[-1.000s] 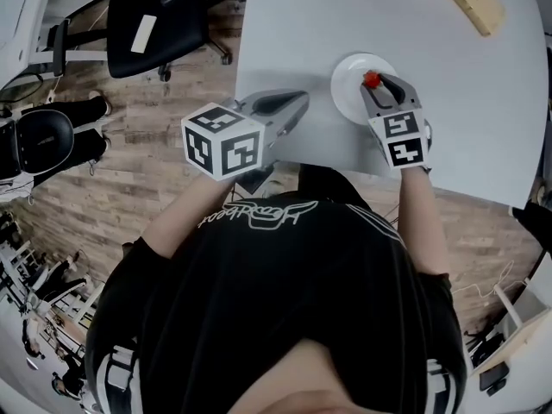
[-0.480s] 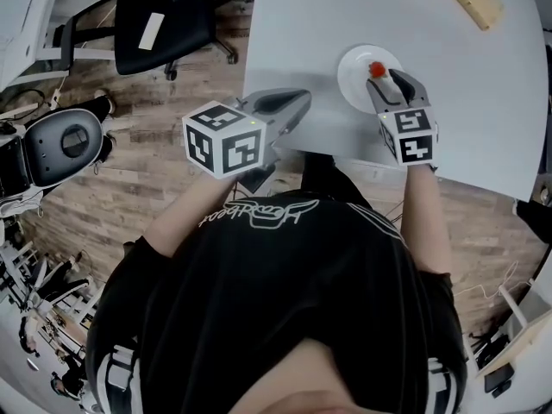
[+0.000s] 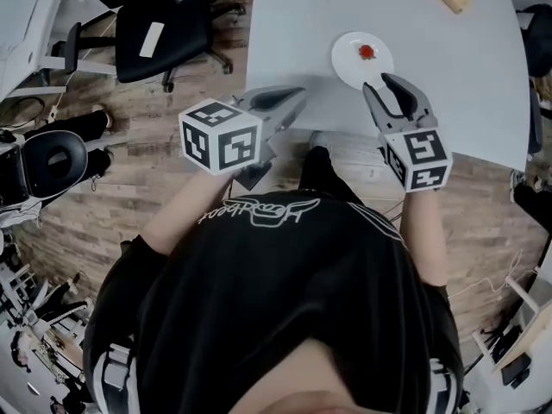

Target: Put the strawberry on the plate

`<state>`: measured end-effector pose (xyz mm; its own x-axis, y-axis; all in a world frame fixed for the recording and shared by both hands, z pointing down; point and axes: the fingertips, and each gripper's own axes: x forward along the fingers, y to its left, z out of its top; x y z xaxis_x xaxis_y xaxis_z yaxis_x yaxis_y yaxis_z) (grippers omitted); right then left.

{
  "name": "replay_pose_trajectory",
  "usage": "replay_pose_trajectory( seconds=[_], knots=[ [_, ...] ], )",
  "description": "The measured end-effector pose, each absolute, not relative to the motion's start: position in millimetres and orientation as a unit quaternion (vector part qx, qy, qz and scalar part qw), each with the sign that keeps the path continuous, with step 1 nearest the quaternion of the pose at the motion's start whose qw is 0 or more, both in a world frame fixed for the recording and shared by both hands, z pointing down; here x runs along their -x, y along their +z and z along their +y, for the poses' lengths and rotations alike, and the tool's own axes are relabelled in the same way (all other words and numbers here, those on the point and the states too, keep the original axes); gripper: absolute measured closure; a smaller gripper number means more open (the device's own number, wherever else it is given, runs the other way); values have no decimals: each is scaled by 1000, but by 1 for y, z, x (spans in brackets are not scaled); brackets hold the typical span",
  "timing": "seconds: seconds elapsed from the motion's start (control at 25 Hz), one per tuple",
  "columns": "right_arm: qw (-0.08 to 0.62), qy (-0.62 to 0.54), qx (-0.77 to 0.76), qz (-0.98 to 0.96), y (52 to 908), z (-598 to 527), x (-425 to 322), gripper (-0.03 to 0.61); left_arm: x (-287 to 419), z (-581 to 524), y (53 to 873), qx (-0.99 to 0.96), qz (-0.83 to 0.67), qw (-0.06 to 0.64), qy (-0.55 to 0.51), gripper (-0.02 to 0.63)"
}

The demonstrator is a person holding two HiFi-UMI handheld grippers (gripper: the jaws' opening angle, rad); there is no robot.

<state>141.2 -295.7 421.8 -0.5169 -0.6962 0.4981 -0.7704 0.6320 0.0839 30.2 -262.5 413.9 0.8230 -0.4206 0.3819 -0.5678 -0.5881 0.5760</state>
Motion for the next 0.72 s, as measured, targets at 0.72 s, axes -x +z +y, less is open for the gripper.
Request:
replay_pose_trajectory(
  seconds=[0.72],
  knots=[
    [129,77,-462,-874,331,-123,-95,563,-5,-135,337,-930,-219,285,77,607]
  ],
)
